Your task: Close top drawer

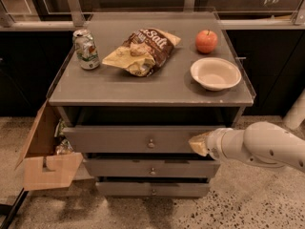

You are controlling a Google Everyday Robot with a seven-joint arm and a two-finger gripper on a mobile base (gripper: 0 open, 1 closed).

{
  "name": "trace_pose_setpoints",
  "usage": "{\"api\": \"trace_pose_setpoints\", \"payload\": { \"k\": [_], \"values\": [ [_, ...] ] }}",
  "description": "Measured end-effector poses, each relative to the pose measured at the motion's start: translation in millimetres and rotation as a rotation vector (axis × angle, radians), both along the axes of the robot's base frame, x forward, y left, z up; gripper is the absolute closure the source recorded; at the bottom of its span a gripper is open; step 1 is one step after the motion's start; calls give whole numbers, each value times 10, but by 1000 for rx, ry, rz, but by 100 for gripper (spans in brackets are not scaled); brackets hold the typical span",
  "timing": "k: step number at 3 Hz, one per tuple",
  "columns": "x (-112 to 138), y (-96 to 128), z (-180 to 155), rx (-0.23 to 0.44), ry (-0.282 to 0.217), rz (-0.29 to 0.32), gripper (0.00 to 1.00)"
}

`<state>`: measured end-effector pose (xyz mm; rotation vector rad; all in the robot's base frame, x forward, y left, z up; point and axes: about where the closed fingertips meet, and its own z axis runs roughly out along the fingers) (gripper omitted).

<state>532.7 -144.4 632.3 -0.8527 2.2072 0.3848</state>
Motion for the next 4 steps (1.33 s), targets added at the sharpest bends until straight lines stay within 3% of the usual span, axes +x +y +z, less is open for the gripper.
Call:
{"api": "trace_pose_setpoints", "payload": {
  "k": [2,4],
  "values": [
    [-231,-247,-215,35,77,-44,0],
    [-591,-564,-399,80,168,-123,0]
  ]
}}
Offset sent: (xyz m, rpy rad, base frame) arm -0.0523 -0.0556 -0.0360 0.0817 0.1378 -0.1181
